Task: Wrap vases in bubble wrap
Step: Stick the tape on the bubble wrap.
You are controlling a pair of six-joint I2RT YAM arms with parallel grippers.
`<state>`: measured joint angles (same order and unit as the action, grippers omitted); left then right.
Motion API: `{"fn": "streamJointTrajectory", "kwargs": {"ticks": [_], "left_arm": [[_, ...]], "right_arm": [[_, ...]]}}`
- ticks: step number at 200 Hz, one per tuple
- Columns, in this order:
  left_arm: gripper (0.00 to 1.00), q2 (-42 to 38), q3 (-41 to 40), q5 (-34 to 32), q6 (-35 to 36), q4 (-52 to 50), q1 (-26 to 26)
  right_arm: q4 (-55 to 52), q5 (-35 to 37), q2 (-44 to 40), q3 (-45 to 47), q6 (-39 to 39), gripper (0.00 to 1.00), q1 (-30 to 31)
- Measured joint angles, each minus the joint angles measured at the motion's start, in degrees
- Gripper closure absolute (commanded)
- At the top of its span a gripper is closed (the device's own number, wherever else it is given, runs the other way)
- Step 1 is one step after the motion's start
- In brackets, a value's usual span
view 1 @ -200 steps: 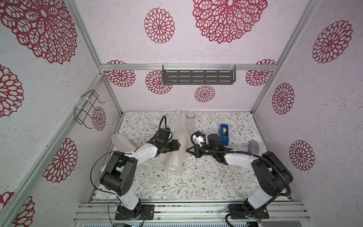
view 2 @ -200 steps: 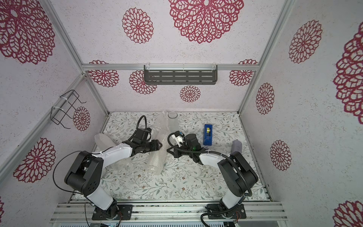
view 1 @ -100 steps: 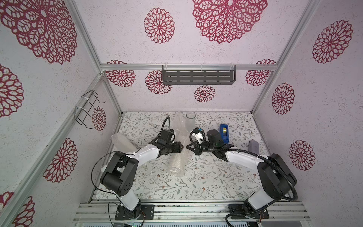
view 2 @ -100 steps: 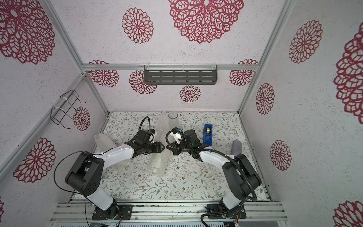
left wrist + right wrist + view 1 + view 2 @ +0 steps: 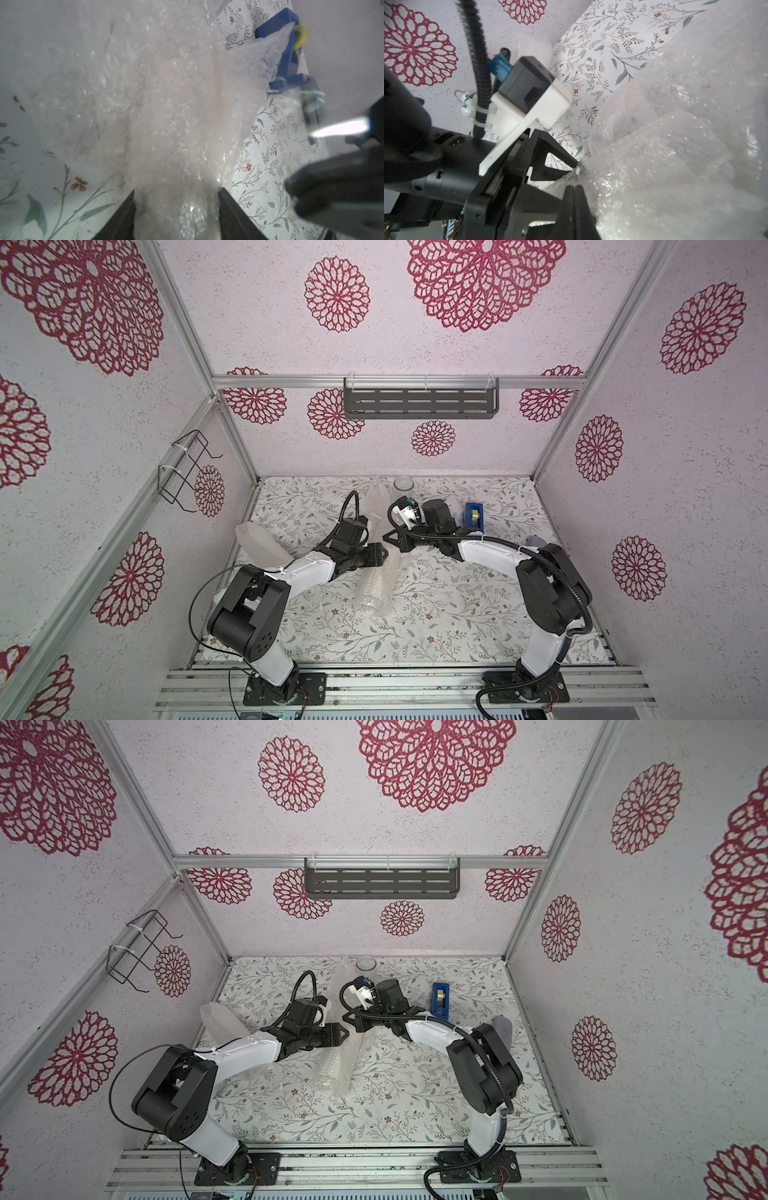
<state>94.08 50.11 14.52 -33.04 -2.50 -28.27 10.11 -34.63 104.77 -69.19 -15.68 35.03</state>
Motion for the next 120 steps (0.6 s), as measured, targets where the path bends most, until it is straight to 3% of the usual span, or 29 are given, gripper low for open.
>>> {"fn": "streamJointTrajectory", "kwargs": {"ticks": [49, 120], "left_arm": [[0.43, -0.5, -0.7, -0.2, -0.2, 0.7, -0.2], [0.43, -0.9, -1.1, -0.5, -0.2, 0.9, -0.4]], "right_arm": [[-0.8, 0.0, 1.9, -3.6, -1.5, 1.00, 0.0], [-1.4, 1.9, 1.2, 4.9, -2.0, 1.00, 0.0]]}}
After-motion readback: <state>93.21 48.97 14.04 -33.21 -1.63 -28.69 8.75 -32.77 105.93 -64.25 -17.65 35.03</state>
